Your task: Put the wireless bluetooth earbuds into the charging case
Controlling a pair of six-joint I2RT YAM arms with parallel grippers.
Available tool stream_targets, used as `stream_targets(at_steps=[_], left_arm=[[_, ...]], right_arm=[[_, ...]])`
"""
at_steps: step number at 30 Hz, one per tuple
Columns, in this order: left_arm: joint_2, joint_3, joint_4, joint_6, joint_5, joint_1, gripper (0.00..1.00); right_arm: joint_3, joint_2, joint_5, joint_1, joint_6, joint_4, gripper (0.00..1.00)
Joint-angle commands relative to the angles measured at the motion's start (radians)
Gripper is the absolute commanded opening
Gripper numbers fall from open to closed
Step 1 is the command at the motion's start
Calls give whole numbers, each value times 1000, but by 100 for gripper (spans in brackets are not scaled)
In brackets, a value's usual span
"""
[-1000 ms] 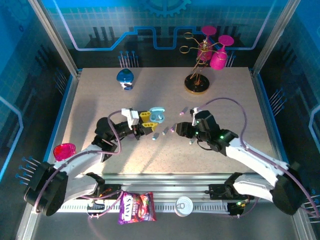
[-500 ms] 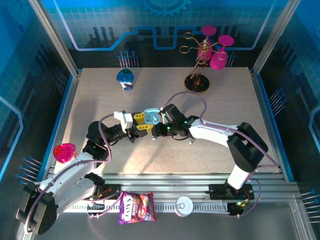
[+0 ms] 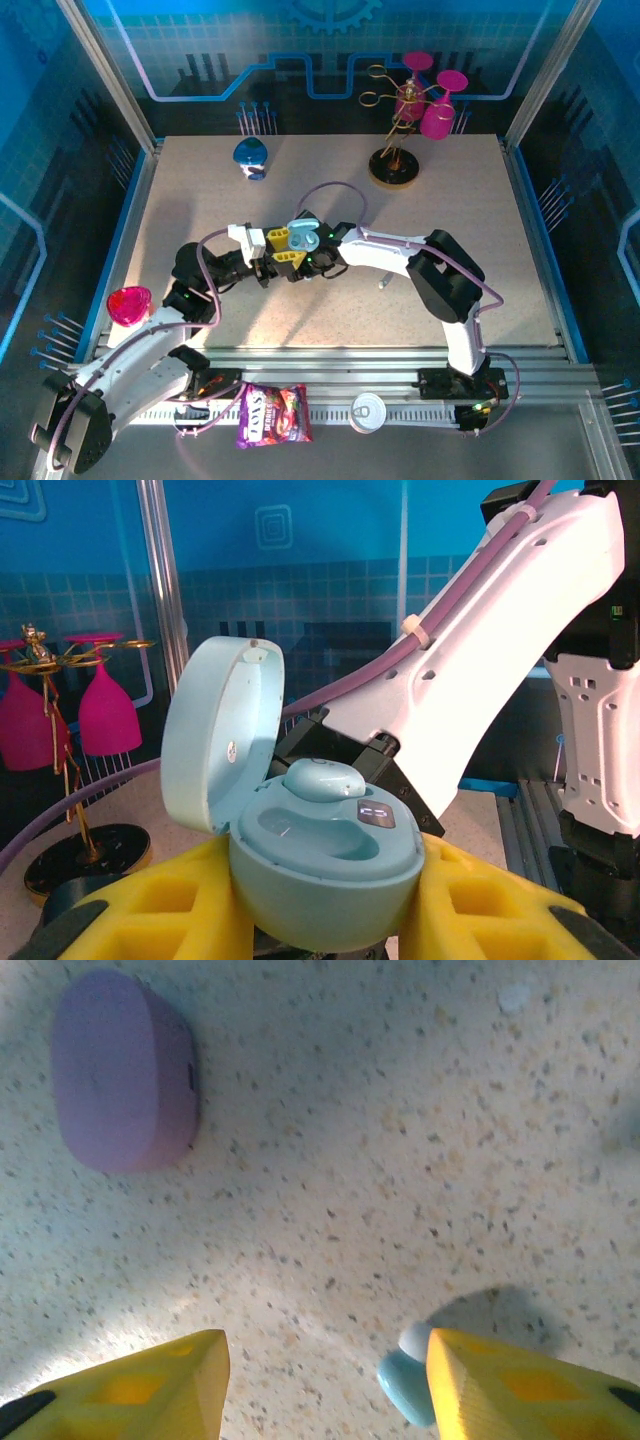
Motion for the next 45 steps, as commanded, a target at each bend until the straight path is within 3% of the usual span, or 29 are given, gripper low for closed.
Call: stream_targets(at_steps=[1, 13, 25, 32, 45], left_arm=[[-4, 10, 4, 15, -4, 6, 26], [-6, 12, -6, 9, -3, 6, 26], [5, 9, 4, 7, -4, 7, 26], [8, 12, 19, 1, -4, 6, 26], [0, 15, 8, 3, -6, 6, 26]], right_arm=[[34, 31, 2, 14, -24, -55, 55], [62, 72, -73, 34, -50, -43, 51], [79, 59, -159, 75, -171, -59, 49], [6, -20, -116, 84, -190, 47, 48], [69, 58, 27, 65, -87, -71, 61]])
